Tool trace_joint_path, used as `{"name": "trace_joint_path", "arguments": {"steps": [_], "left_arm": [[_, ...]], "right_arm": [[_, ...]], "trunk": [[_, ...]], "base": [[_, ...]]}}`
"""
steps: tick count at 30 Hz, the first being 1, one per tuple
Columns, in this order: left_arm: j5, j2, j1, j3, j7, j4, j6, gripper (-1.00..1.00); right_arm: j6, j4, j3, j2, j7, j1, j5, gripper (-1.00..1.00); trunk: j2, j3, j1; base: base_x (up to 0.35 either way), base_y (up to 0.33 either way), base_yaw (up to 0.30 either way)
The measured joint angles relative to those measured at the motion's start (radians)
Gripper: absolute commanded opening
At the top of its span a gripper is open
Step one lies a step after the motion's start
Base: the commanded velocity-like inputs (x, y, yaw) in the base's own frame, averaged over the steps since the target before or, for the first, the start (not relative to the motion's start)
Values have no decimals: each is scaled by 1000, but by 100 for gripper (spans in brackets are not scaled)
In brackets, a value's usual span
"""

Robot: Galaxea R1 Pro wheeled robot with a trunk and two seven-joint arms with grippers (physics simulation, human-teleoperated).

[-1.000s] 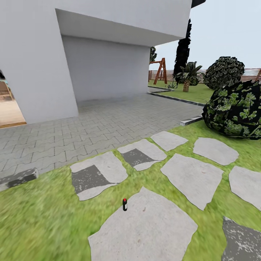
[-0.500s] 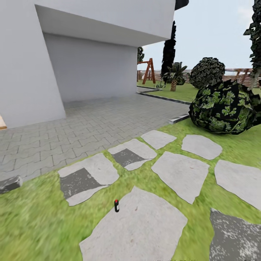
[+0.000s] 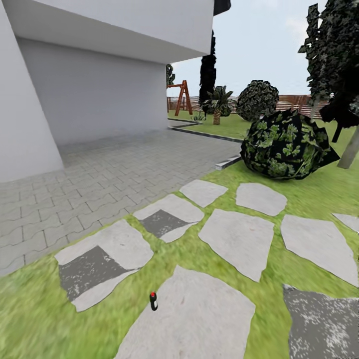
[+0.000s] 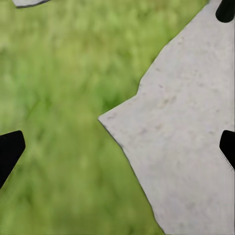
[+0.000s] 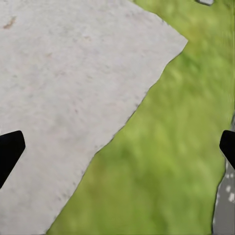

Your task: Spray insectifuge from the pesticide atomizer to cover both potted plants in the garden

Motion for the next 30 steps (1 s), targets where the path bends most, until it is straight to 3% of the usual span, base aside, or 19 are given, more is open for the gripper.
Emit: {"name": "trace_joint_path", "arguments": {"steps": [4,10,14,26,30], "left_arm": [[-1,2,0,0,0,0,-1,100],[1,30,0,2,2,-9,-1,100],[2,31,0,2,2,-12,-1,100],[3,21,-15,-3,2,-25,0,100],[-4,19,-73,-6,0,-84,13,100]], "right_arm": [[0,0,0,0,-3,0,-1,100],[-1,-1,-2,0,-3,0,-3,100],[0,4,-2,0,-3,0,-3,100],[-1,16,-5,-5,-4,0,-3,100],[1,-12,-3,-4,-4,-1,-2,100]], "trunk": [[0,0,0],[0,0,0],[0,0,0],[0,0,0],[0,0,0]], "base": [[148,141,-262],[6,6,-263],[1,1,-225],[0,0,-26],[0,0,0]]}}
